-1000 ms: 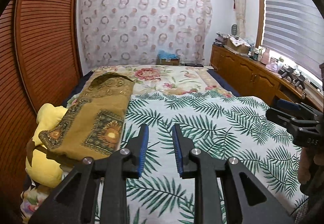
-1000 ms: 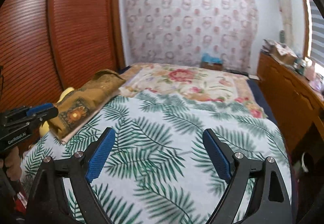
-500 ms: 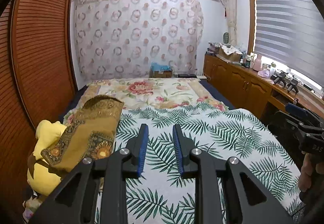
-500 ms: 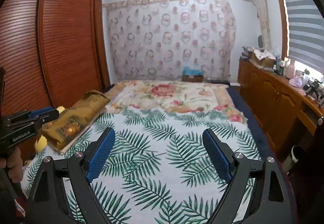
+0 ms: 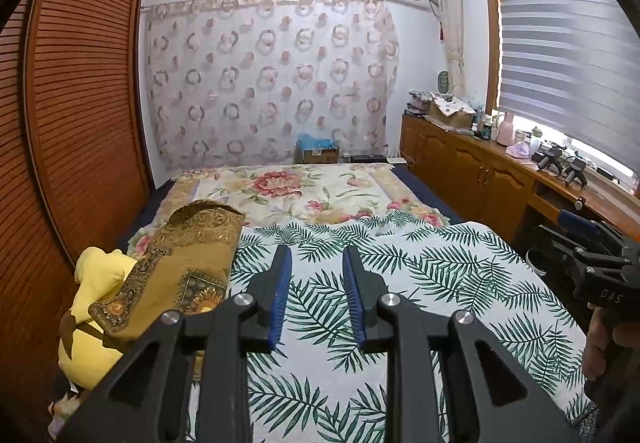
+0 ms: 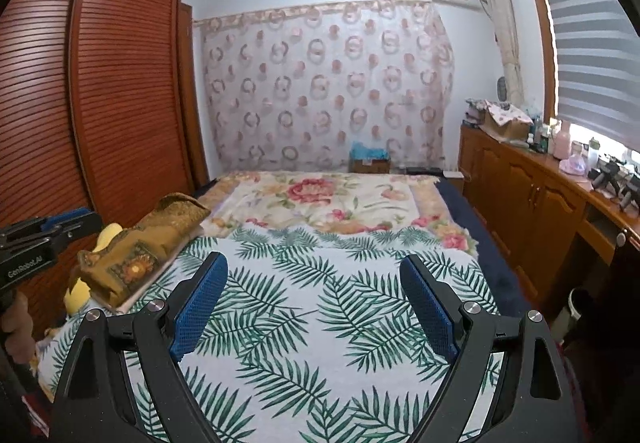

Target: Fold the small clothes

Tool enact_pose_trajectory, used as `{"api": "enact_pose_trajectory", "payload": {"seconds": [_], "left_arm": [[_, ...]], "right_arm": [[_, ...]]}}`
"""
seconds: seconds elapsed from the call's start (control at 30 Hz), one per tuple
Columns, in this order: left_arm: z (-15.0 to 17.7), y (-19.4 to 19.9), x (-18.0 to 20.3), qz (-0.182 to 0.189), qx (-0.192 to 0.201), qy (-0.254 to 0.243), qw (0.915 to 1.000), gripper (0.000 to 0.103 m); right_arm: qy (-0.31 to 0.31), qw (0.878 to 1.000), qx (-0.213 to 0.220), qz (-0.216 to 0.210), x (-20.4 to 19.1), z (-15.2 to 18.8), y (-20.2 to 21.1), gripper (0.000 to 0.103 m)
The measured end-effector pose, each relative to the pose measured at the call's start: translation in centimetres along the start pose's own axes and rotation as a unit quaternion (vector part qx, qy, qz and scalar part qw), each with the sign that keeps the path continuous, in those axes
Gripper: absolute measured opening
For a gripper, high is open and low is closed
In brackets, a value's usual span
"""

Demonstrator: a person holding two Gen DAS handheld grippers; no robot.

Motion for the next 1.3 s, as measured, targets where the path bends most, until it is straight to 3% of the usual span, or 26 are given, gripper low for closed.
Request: {"api": "enact_pose_trajectory", "payload": {"seconds": [1.3], "left_arm": [[-0.07, 0.74, 0.00, -0.002, 0.007, -0.005, 1.0000, 0.027]], "right_arm": [[-0.005, 1.000, -0.001, 0.005, 0.52, -0.10, -0.28, 0.090]]}}
Point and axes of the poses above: each gripper's, at about its wrist camera, not at the fingertips, and y roughly against the way its jaws point, x to its right, z to its underside, the point moved 9 cm from there along -y, roughly the way its jaws point, and after that the axes turned 11 degrees about z, right-handed, at the moved point
